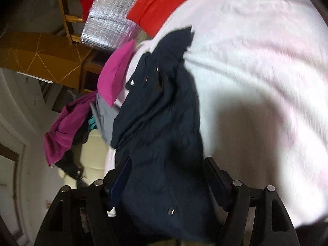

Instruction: Fold large clothes

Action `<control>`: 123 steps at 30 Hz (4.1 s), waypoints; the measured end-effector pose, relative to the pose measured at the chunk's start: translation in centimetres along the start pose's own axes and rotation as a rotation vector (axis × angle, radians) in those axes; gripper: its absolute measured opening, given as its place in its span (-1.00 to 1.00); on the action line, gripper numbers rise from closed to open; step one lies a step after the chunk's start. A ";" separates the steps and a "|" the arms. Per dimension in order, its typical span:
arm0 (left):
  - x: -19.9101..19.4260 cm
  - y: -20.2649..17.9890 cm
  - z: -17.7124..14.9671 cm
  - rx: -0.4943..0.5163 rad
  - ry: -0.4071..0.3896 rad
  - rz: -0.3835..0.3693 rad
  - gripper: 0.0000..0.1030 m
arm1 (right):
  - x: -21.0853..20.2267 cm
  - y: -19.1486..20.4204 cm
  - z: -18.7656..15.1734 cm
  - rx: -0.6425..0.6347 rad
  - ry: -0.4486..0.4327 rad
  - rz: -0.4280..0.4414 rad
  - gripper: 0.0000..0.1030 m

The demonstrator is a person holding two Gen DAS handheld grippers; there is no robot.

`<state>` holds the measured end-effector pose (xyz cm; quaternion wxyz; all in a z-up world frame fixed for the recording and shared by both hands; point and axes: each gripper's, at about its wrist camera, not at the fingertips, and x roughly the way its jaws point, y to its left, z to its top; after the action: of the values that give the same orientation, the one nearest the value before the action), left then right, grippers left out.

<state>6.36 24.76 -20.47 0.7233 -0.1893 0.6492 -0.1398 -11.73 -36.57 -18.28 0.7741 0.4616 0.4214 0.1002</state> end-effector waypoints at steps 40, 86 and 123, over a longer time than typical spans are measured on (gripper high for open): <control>-1.0 -8.0 -3.6 0.168 0.083 -0.071 -0.74 | 4.8 11.0 -3.3 -0.409 0.152 0.025 -0.69; -1.7 -10.6 10.7 -0.165 -0.764 -0.224 0.61 | 9.7 7.2 17.4 -0.056 -0.240 -0.043 0.62; 3.8 -13.3 15.4 -0.150 -0.664 0.156 0.38 | 13.8 7.2 24.3 -0.213 -0.322 -0.444 0.21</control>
<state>22.67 12.69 -16.50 0.8876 -0.2269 0.3994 0.0329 16.71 -40.39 -14.95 0.8780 0.2843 0.3712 -0.1025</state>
